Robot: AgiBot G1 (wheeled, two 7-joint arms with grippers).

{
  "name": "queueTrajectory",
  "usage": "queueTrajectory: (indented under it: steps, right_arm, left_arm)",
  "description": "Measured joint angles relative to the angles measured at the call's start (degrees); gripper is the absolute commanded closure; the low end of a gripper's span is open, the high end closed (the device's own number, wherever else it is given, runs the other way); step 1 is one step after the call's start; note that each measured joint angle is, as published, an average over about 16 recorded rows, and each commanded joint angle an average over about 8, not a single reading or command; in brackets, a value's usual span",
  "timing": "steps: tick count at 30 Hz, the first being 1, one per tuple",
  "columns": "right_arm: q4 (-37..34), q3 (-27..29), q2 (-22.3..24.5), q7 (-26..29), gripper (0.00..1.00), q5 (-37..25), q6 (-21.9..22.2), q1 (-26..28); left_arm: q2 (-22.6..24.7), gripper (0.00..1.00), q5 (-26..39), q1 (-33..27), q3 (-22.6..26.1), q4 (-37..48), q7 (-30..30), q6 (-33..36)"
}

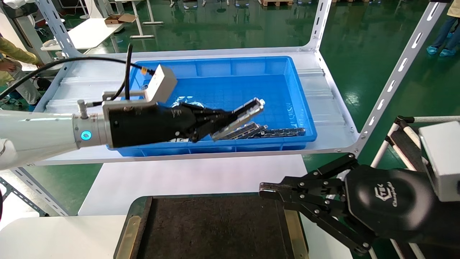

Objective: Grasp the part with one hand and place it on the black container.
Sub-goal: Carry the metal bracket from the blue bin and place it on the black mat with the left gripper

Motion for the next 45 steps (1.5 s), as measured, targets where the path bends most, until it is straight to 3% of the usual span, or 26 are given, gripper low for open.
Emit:
queueTrajectory:
  steps: [10,19,33,45]
  right_arm:
    - [0.0,0.0,0.0,0.0,1.0,0.0,0.0,0.0]
    - [0.0,-0.1,0.0,0.0,1.0,0.0,0.0,0.0]
    - [0.0,-0.1,0.0,-0.1,1.0,0.1,0.0,0.0]
    - [0.0,-0.1,0.1,-0.1,1.0,0.1,0.1,0.0]
  left_arm:
    - [-2.7,1.0,-1.2,7.0,0.2,-4.7,-0.9,7.1]
    - [-4.5,1.0,-1.3,17.4,0.8,-12.3,-4.2,4.9]
    - [-4.4,1.0,-0.1,33.0,0.7,-24.6,-10.0,-13.6]
    - [0.3,1.0,1.8,40.5,0.7,-30.1,-16.7,-32.9]
